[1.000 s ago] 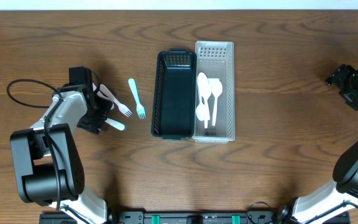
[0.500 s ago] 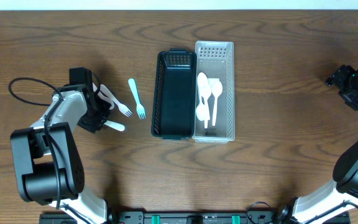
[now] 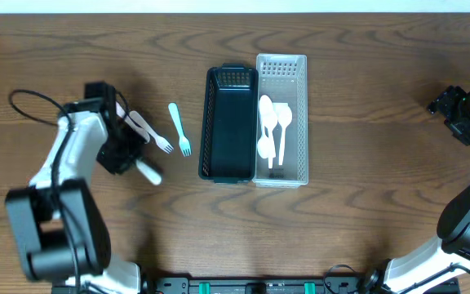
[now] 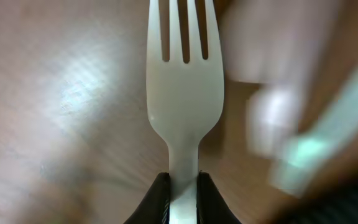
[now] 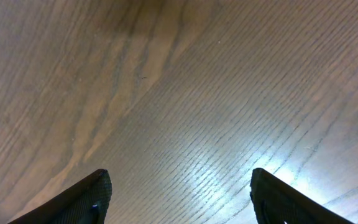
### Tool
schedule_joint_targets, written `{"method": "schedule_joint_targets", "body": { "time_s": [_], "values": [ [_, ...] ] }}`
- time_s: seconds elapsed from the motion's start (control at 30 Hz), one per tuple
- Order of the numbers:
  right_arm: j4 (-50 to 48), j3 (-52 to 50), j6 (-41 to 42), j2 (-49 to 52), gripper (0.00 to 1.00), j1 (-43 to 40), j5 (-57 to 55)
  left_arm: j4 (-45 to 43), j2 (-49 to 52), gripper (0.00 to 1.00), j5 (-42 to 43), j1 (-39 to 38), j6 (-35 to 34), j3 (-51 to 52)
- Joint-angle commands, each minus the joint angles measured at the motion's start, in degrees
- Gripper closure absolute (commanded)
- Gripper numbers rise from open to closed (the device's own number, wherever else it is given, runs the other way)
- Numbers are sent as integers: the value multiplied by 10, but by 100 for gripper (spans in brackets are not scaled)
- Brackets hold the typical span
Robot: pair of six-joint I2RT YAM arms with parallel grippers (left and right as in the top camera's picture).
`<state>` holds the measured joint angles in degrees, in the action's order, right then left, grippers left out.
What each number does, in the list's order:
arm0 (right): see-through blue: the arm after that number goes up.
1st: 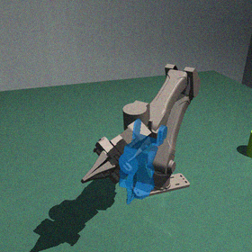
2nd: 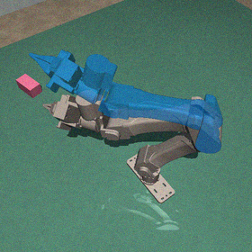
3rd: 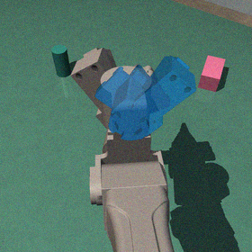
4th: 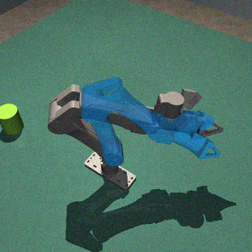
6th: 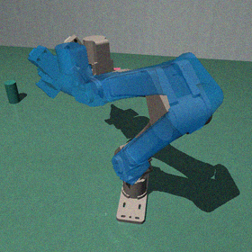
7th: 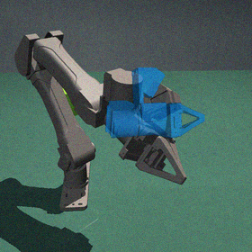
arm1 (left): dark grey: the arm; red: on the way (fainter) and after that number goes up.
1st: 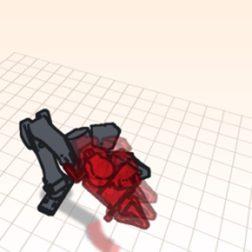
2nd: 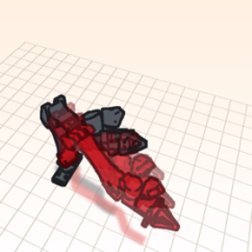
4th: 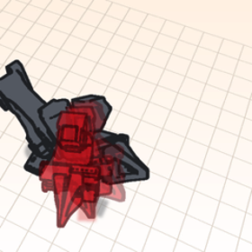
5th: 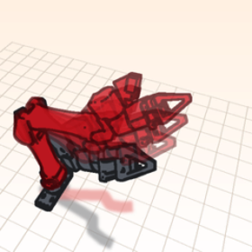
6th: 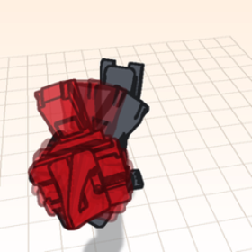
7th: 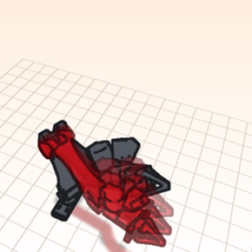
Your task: Pack container
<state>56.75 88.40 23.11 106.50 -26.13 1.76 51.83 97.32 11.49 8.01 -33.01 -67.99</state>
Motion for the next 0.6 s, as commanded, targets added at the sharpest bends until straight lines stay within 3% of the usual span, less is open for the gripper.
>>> {"method": "schedule_joint_targets", "body": {
  "time_s": [0.0,0.23,0.4,0.57],
  "values": [
    [1,-1,6,5,25,1,4,-1,-64,94,107,-21,86,-54],
    [0,-1,6,5,26,1,4,-21,-117,94,115,-160,262,-103],
    [0,-1,6,5,26,1,4,-43,-97,94,24,-259,268,-103],
    [6,-1,6,5,25,2,4,-46,-97,94,-25,-289,252,-103]
  ]
}}
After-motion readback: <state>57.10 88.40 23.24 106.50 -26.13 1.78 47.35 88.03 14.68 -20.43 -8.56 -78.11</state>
